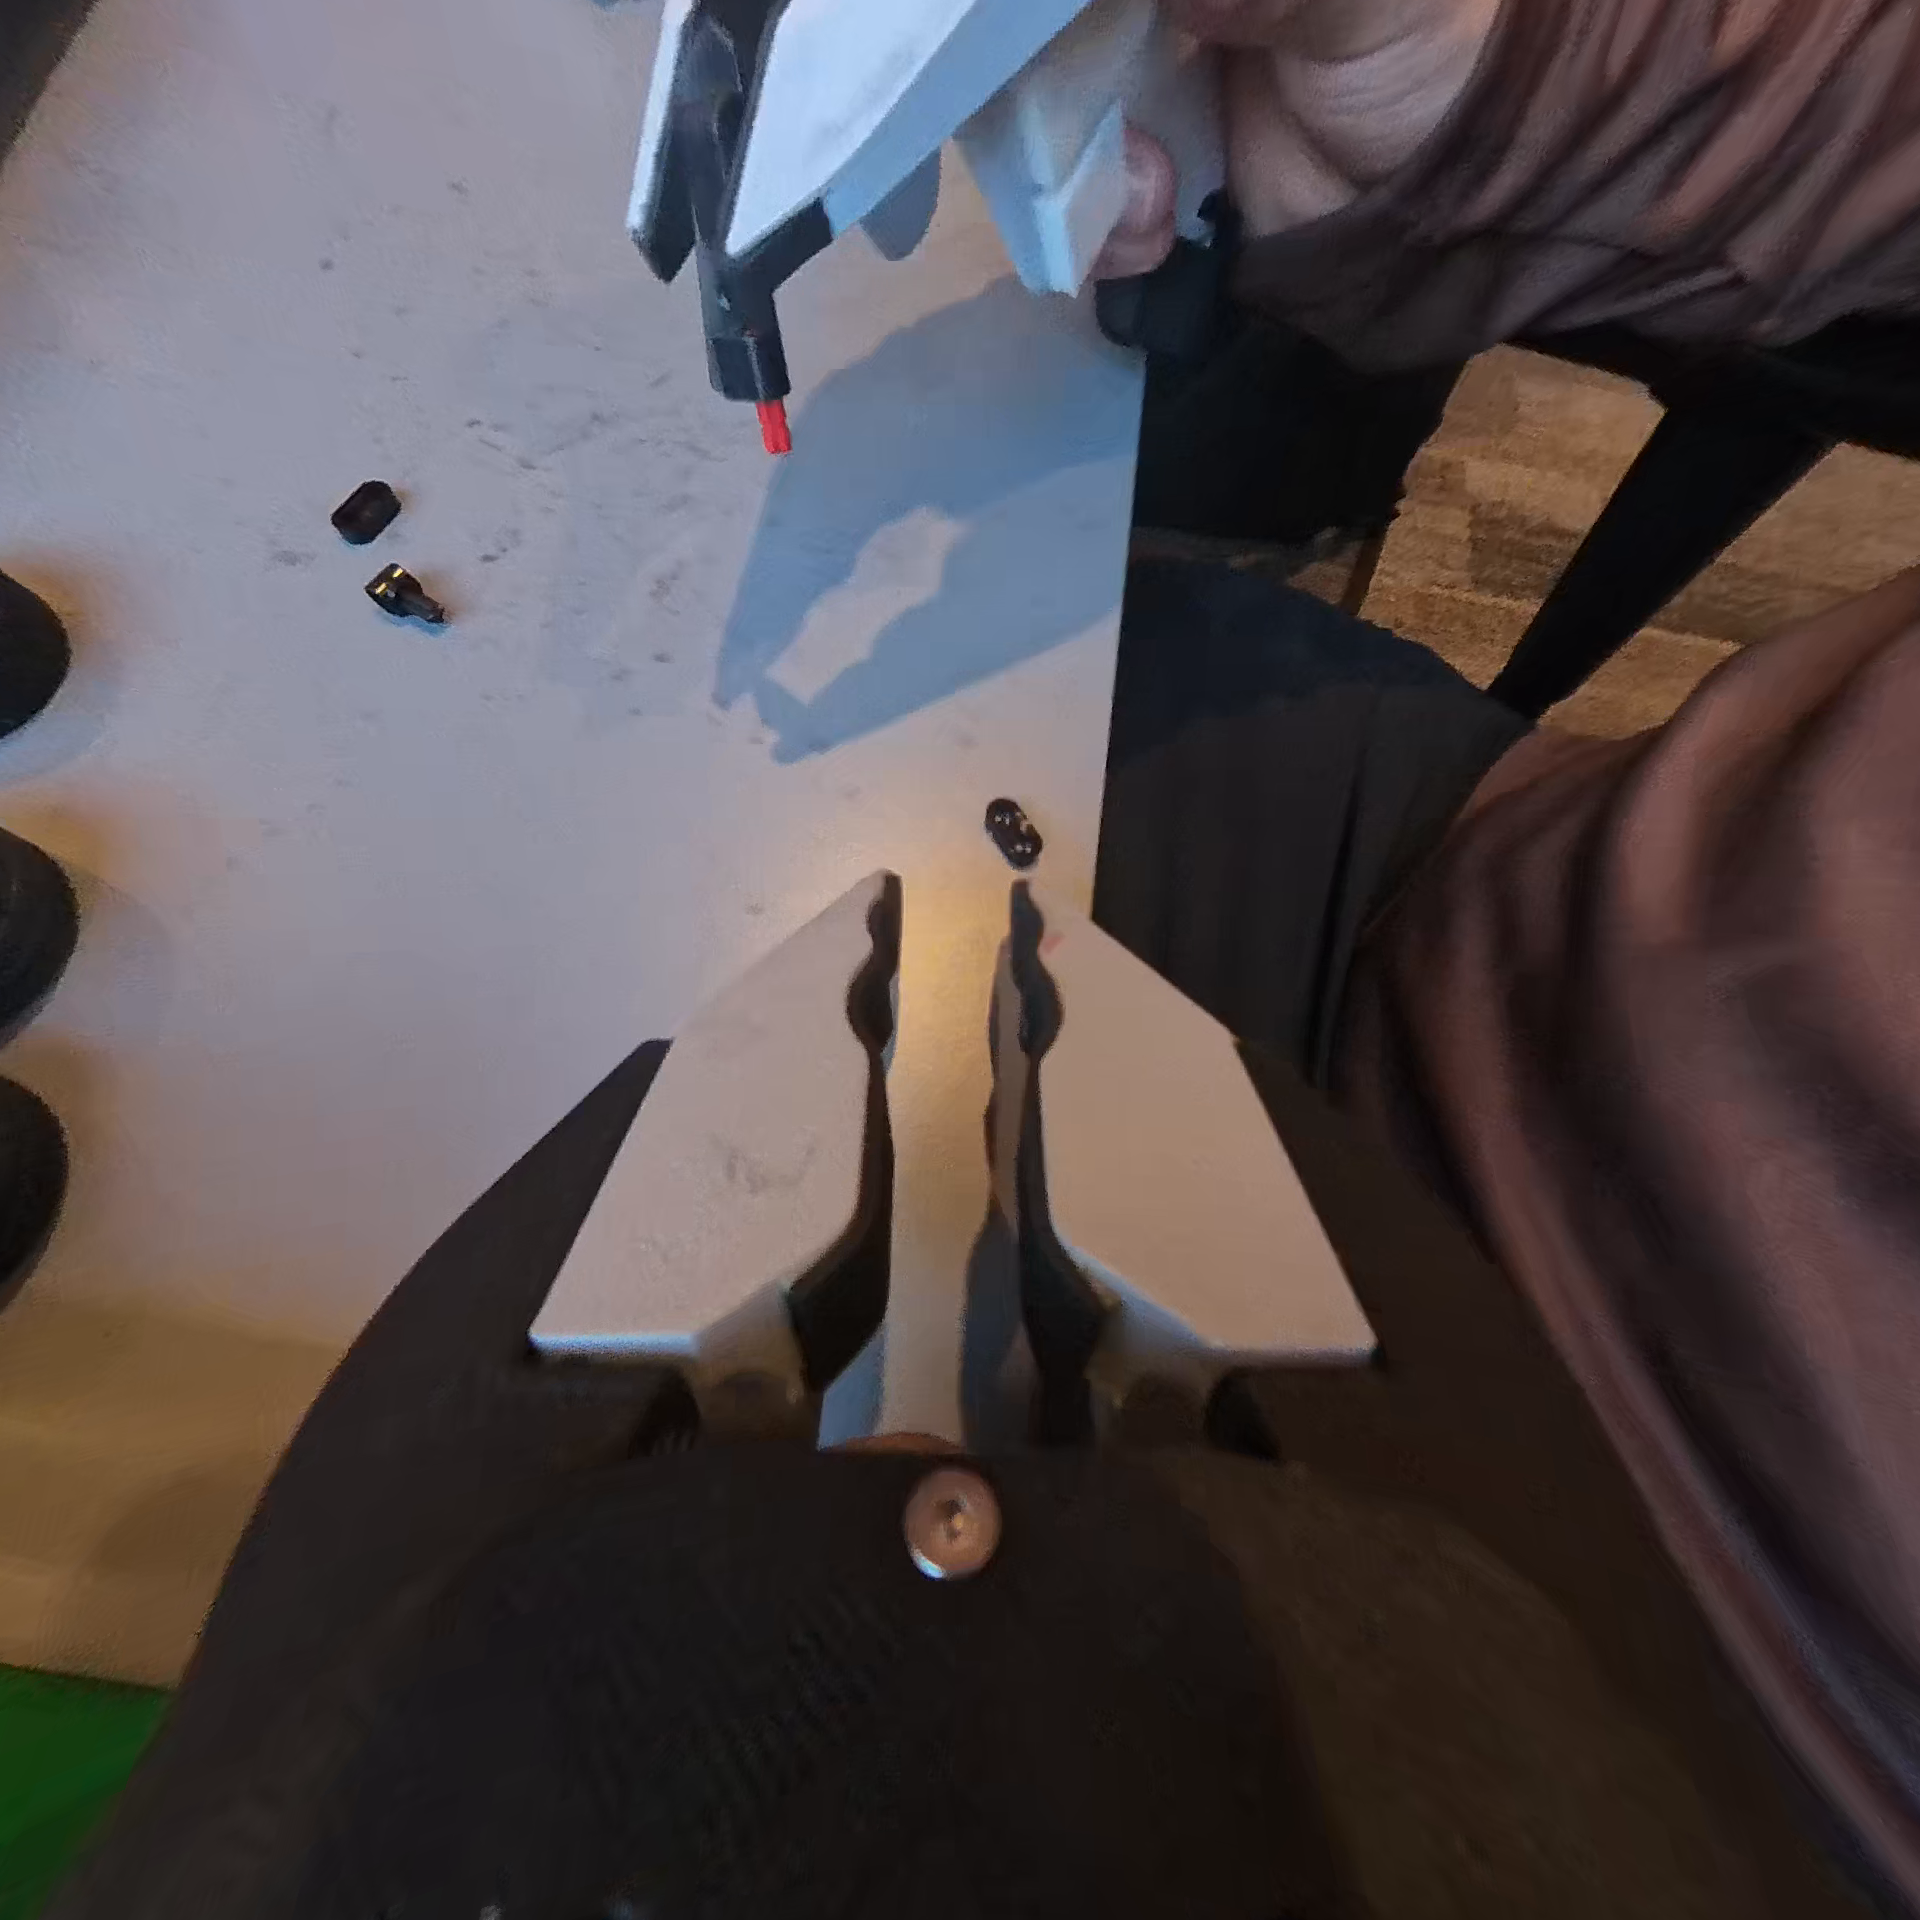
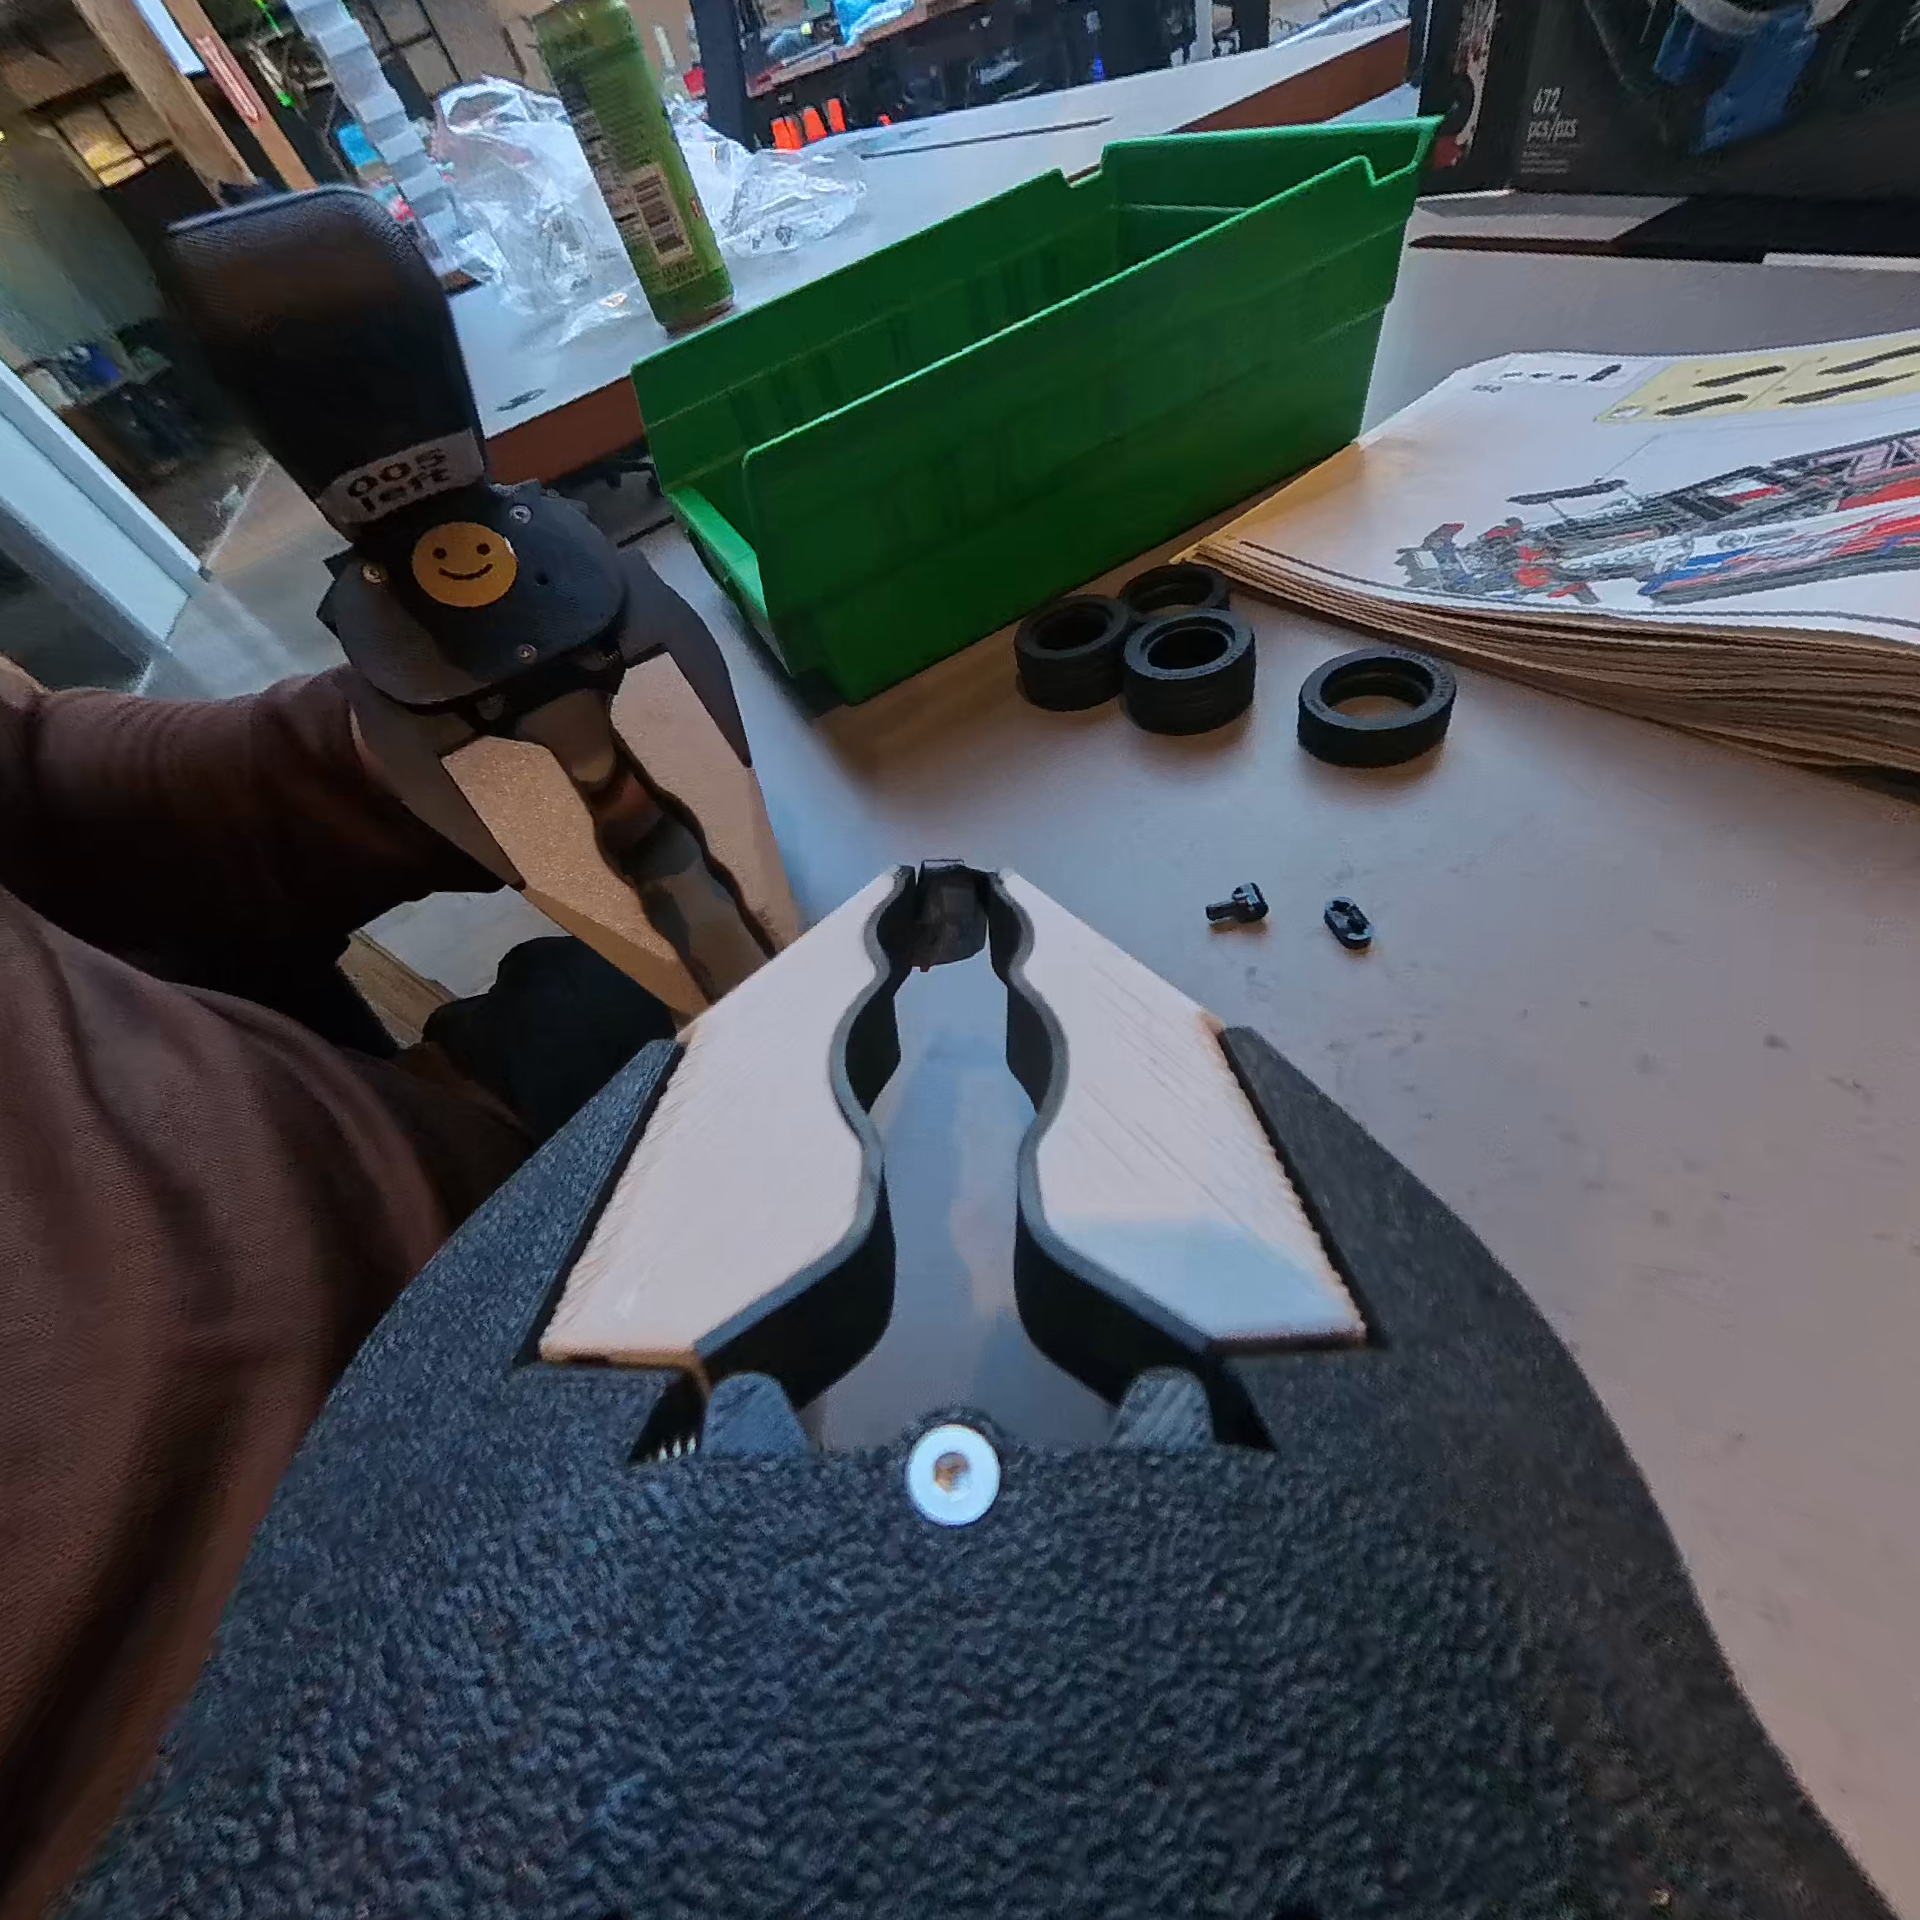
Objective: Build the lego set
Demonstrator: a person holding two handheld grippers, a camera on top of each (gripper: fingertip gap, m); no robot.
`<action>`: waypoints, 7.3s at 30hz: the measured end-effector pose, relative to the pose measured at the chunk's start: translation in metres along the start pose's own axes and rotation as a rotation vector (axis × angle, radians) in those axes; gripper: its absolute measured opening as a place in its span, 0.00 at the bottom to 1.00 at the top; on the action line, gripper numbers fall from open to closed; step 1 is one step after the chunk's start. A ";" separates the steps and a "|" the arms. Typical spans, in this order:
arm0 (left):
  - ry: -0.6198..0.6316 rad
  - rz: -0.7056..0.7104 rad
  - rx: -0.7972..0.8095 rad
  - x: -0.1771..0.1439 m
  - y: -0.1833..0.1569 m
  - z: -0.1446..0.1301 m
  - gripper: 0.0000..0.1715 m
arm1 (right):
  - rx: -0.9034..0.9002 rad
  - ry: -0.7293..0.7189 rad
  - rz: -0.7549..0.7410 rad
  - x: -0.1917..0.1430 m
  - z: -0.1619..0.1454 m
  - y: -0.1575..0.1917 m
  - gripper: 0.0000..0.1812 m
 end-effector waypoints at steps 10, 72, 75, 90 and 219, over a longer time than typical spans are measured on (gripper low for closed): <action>0.075 -0.034 0.025 0.008 -0.001 -0.002 0.02 | -0.049 0.065 -0.002 0.007 -0.004 0.000 0.07; 0.135 -0.229 0.377 0.045 0.002 0.052 0.13 | -0.010 0.068 0.007 -0.023 -0.022 0.018 0.07; 0.125 -0.223 0.362 0.046 0.002 0.053 0.07 | -0.008 0.066 0.011 -0.023 -0.022 0.018 0.08; 0.087 -0.087 0.168 0.044 0.018 0.051 0.19 | -0.053 0.108 -0.017 -0.014 -0.026 0.018 0.07; 0.068 -0.188 0.121 0.038 0.026 0.046 0.17 | -0.315 0.297 -0.098 0.002 -0.025 0.017 0.06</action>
Point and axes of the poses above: each gripper's, where its closed fingertips meet, x out along the fingers, z out of its top, y = z × x across the jaws, the point moved 8 cm from there along -x, back along the fingers, and after that the axes turned 15 degrees about y, right-handed, at the moved point
